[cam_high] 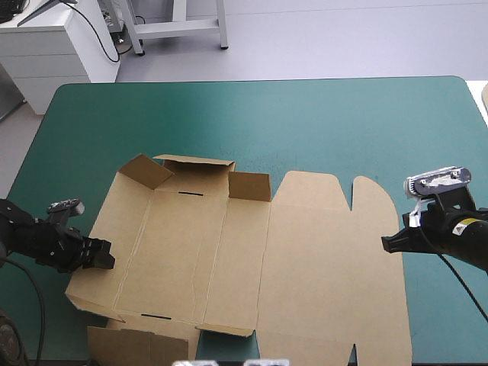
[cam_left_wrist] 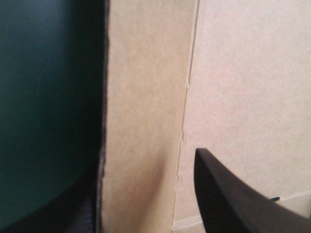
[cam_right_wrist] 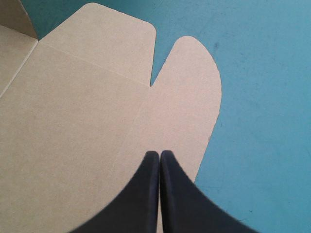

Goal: Fold the box

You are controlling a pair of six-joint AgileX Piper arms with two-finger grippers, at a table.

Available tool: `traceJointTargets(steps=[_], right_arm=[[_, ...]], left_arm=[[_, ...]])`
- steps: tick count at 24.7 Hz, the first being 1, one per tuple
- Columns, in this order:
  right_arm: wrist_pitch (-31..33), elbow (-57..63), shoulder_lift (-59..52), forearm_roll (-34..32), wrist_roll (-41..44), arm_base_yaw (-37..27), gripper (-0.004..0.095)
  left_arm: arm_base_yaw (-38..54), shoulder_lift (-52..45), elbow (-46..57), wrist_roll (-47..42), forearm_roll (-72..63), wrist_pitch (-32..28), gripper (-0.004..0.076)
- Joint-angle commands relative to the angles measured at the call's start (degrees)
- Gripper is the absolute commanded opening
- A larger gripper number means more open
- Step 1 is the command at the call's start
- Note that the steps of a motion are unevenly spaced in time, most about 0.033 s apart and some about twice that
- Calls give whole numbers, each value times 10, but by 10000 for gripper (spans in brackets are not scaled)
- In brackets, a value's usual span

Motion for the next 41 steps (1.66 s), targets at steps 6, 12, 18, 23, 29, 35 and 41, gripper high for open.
traceJointTargets(steps=[6, 12, 18, 23, 29, 35, 41], right_arm=[[-27, -14, -3, 4, -7, -3, -16], [-28, -14, -3, 4, -7, -3, -16], [-28, -14, -3, 6, -7, -3, -16], [-28, -14, -3, 6, -5, -3, -16], [-29, -14, -3, 6, 3, -3, -15], [-33, -14, -3, 6, 10, -3, -15], [-33, -14, -3, 19, 10, -3, -15]], left_arm=[[-6, -7, -11, -3, -20, 49, -6], [-28, -5, -28, 32, -28, 23, -8], [-171, -5, -164, 73, 14, -68, -8], [-365, 0, -290, 72, 172, -171, -8], [-484, 31, -347, 69, 262, -270, -8], [-588, 82, -381, 33, 436, -322, -8], [-662, 95, -383, -14, 544, -389, -8]])
